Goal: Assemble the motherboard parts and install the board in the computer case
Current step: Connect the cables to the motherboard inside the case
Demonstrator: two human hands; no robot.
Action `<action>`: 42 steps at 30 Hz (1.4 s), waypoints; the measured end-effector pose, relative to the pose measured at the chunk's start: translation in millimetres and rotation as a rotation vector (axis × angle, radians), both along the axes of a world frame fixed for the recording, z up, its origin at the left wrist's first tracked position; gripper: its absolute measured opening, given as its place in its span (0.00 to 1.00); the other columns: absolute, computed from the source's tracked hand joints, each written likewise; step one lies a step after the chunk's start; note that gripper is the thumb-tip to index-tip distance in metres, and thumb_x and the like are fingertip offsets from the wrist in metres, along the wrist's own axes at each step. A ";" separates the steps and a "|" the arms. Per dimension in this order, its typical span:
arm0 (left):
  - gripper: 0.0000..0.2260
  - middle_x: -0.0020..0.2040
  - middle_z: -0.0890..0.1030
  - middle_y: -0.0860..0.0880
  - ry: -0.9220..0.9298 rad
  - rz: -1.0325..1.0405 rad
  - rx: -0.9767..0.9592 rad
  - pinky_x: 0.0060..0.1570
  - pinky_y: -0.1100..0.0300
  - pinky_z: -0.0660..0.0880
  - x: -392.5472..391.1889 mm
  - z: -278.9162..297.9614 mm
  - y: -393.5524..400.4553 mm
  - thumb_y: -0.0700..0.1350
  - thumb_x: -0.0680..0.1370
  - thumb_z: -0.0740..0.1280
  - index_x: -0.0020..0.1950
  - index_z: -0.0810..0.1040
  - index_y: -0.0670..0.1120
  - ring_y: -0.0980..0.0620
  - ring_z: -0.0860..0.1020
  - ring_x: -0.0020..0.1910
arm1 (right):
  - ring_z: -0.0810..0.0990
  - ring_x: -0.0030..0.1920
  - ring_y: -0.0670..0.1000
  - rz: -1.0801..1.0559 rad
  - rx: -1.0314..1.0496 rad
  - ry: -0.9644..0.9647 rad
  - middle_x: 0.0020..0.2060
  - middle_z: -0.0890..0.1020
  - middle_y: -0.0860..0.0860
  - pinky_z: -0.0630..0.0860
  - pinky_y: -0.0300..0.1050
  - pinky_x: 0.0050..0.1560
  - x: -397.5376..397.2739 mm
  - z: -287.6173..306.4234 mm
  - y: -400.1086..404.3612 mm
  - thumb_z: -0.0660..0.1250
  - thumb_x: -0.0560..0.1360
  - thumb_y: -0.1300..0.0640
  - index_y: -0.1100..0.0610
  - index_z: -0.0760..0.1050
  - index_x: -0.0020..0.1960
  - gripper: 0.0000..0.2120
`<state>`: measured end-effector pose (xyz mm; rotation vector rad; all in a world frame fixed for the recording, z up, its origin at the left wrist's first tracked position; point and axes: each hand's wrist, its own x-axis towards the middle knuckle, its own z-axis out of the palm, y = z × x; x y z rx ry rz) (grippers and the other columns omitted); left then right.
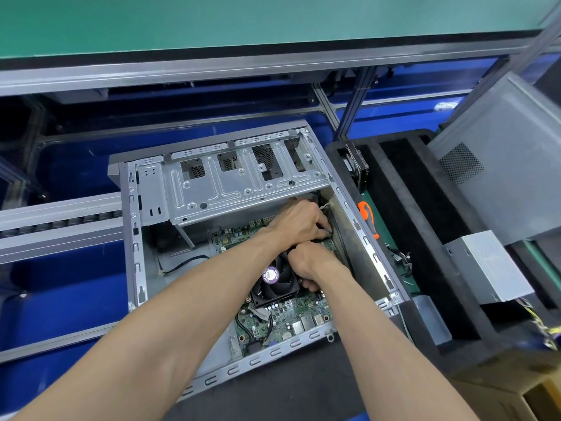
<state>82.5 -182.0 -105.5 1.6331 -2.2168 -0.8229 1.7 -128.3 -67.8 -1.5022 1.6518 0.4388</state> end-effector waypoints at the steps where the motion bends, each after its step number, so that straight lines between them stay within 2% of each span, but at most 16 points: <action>1: 0.07 0.49 0.86 0.52 -0.007 -0.009 -0.005 0.43 0.54 0.78 -0.2 -0.1 -0.4 0.46 0.74 0.74 0.52 0.87 0.49 0.50 0.82 0.45 | 0.80 0.36 0.58 -0.001 0.001 0.001 0.43 0.84 0.63 0.81 0.53 0.48 0.0 0.2 0.0 0.54 0.79 0.58 0.66 0.78 0.52 0.17; 5: 0.07 0.48 0.86 0.53 -0.014 -0.020 -0.034 0.37 0.60 0.72 -0.7 -1.5 -1.3 0.46 0.75 0.73 0.52 0.87 0.49 0.50 0.81 0.43 | 0.80 0.36 0.58 -0.002 -0.005 0.003 0.44 0.84 0.62 0.81 0.52 0.47 0.1 0.3 0.1 0.54 0.79 0.57 0.66 0.78 0.51 0.17; 8: 0.07 0.48 0.86 0.54 -0.034 -0.022 -0.052 0.38 0.60 0.65 -0.2 -2.1 -1.7 0.48 0.75 0.73 0.52 0.87 0.51 0.52 0.80 0.42 | 0.80 0.36 0.59 0.014 -0.005 0.004 0.43 0.84 0.63 0.81 0.52 0.47 1.0 -0.6 -0.2 0.54 0.80 0.58 0.66 0.77 0.50 0.16; 13: 0.07 0.47 0.86 0.54 -0.031 -0.036 -0.046 0.35 0.62 0.64 0.0 -3.0 -2.4 0.50 0.75 0.73 0.51 0.87 0.51 0.52 0.80 0.41 | 0.80 0.34 0.59 0.021 -0.008 0.013 0.39 0.83 0.62 0.81 0.52 0.47 0.9 -2.7 -0.4 0.54 0.79 0.57 0.65 0.76 0.45 0.16; 16: 0.07 0.39 0.85 0.56 0.001 -0.041 -0.053 0.29 0.65 0.61 -0.4 -3.9 -2.3 0.50 0.74 0.74 0.48 0.87 0.50 0.57 0.75 0.33 | 0.80 0.34 0.59 0.017 -0.012 0.009 0.37 0.82 0.62 0.81 0.53 0.47 0.3 -3.6 -0.3 0.54 0.80 0.56 0.65 0.76 0.44 0.17; 19: 0.04 0.27 0.74 0.65 0.067 -0.011 -0.019 0.28 0.67 0.63 -1.0 -5.1 -1.9 0.49 0.74 0.74 0.45 0.87 0.49 0.64 0.73 0.27 | 0.80 0.34 0.59 0.023 -0.011 0.013 0.37 0.82 0.62 0.81 0.53 0.47 0.3 -3.2 -1.2 0.54 0.80 0.57 0.66 0.76 0.44 0.17; 21: 0.04 0.30 0.78 0.63 0.093 0.000 0.010 0.33 0.60 0.69 -1.5 -6.5 -2.9 0.47 0.74 0.74 0.45 0.87 0.48 0.63 0.73 0.28 | 0.79 0.33 0.58 0.032 -0.009 0.016 0.37 0.82 0.62 0.81 0.51 0.46 -0.1 -2.4 -1.3 0.54 0.80 0.58 0.65 0.75 0.43 0.15; 23: 0.04 0.36 0.83 0.56 0.102 -0.002 0.035 0.37 0.60 0.71 -1.2 -8.2 -3.9 0.45 0.74 0.74 0.45 0.87 0.47 0.60 0.74 0.31 | 0.79 0.32 0.58 0.033 -0.008 0.019 0.37 0.82 0.61 0.80 0.50 0.46 -0.3 -1.2 -1.1 0.54 0.80 0.58 0.65 0.75 0.45 0.15; 27: 0.02 0.36 0.81 0.58 0.097 0.006 0.045 0.37 0.62 0.69 -1.4 -11.2 -4.9 0.45 0.73 0.74 0.43 0.86 0.48 0.62 0.73 0.31 | 0.79 0.33 0.58 0.024 -0.005 0.006 0.39 0.82 0.62 0.80 0.51 0.47 -0.3 0.5 -0.5 0.53 0.80 0.59 0.66 0.76 0.52 0.15; 30: 0.02 0.34 0.80 0.60 0.090 0.016 0.056 0.35 0.62 0.70 -2.1 -11.5 -4.8 0.44 0.71 0.75 0.42 0.86 0.49 0.65 0.73 0.30 | 0.79 0.36 0.59 0.019 -0.003 0.003 0.41 0.83 0.63 0.80 0.53 0.50 -0.7 0.8 0.1 0.53 0.79 0.60 0.66 0.76 0.50 0.15; 34: 0.03 0.30 0.74 0.67 0.080 0.013 0.053 0.30 0.68 0.64 -1.7 -11.7 -4.4 0.44 0.69 0.75 0.40 0.85 0.52 0.73 0.73 0.33 | 0.79 0.35 0.58 0.025 -0.008 0.007 0.42 0.84 0.63 0.80 0.51 0.46 -0.8 -1.4 -0.7 0.53 0.79 0.59 0.66 0.76 0.49 0.15; 39: 0.03 0.32 0.75 0.67 0.094 0.014 0.051 0.31 0.69 0.65 -1.2 -11.3 -4.1 0.45 0.71 0.75 0.42 0.85 0.52 0.68 0.74 0.32 | 0.78 0.31 0.57 0.043 -0.014 0.014 0.34 0.81 0.60 0.76 0.46 0.41 0.2 -4.7 -2.0 0.53 0.79 0.59 0.64 0.74 0.41 0.15; 42: 0.01 0.33 0.76 0.65 0.102 0.010 0.056 0.34 0.64 0.68 -1.3 -10.5 -3.8 0.45 0.72 0.75 0.42 0.85 0.51 0.65 0.74 0.33 | 0.78 0.30 0.57 0.046 -0.013 0.022 0.33 0.81 0.60 0.76 0.46 0.40 -0.1 -5.6 -2.7 0.53 0.79 0.59 0.64 0.73 0.39 0.15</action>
